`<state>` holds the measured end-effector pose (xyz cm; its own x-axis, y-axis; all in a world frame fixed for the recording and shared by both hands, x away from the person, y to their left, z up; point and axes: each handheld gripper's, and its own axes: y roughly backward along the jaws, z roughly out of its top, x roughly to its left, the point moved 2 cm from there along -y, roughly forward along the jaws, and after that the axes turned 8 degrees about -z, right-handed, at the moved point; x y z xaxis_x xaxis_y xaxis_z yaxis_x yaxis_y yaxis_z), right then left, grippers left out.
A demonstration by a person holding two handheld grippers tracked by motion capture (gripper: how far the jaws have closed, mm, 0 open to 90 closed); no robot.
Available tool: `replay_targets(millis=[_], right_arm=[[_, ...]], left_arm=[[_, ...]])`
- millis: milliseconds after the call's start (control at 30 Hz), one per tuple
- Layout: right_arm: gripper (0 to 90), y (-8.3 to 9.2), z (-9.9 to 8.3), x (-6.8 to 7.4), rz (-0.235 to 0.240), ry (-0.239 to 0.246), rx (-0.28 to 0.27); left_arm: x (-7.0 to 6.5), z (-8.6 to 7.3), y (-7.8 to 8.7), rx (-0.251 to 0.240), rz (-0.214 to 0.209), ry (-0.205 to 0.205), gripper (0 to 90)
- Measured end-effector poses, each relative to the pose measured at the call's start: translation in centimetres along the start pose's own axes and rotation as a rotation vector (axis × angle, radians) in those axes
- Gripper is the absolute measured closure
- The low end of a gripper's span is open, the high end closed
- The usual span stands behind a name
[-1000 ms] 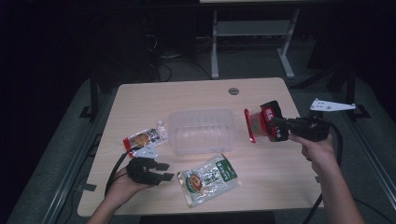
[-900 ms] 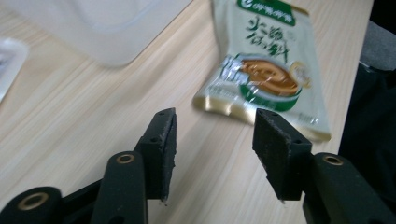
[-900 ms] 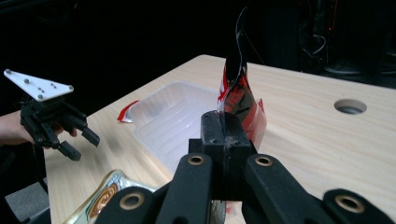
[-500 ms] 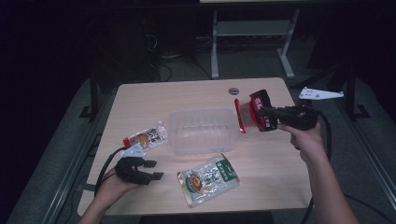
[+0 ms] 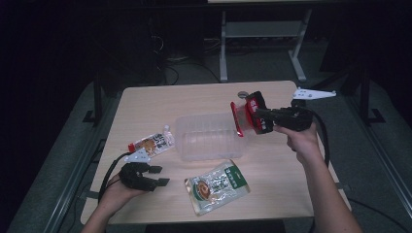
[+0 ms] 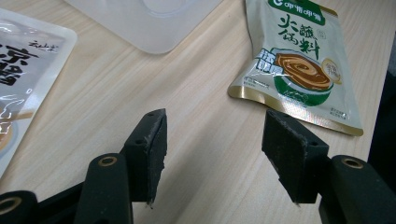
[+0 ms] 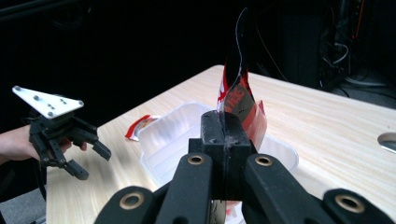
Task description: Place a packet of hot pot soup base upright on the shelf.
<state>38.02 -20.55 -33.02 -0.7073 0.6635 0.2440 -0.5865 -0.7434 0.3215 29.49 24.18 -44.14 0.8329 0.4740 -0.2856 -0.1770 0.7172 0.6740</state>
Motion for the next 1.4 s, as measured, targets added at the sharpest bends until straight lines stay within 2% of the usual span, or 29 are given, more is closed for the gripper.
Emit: replay_targets(millis=[500, 1400], right_arm=[[90.0, -2.1, -2.1, -0.5, -0.026, -0.027, 0.074], [89.7, -4.4, -3.8, -0.1, -0.049, -0.014, 0.156]], left_arm=[[0.2, 0.0, -0.4, 0.016, -0.008, -0.014, 40.2], [0.3, -0.3, -0.5, 0.018, -0.013, 0.005, 40.2]])
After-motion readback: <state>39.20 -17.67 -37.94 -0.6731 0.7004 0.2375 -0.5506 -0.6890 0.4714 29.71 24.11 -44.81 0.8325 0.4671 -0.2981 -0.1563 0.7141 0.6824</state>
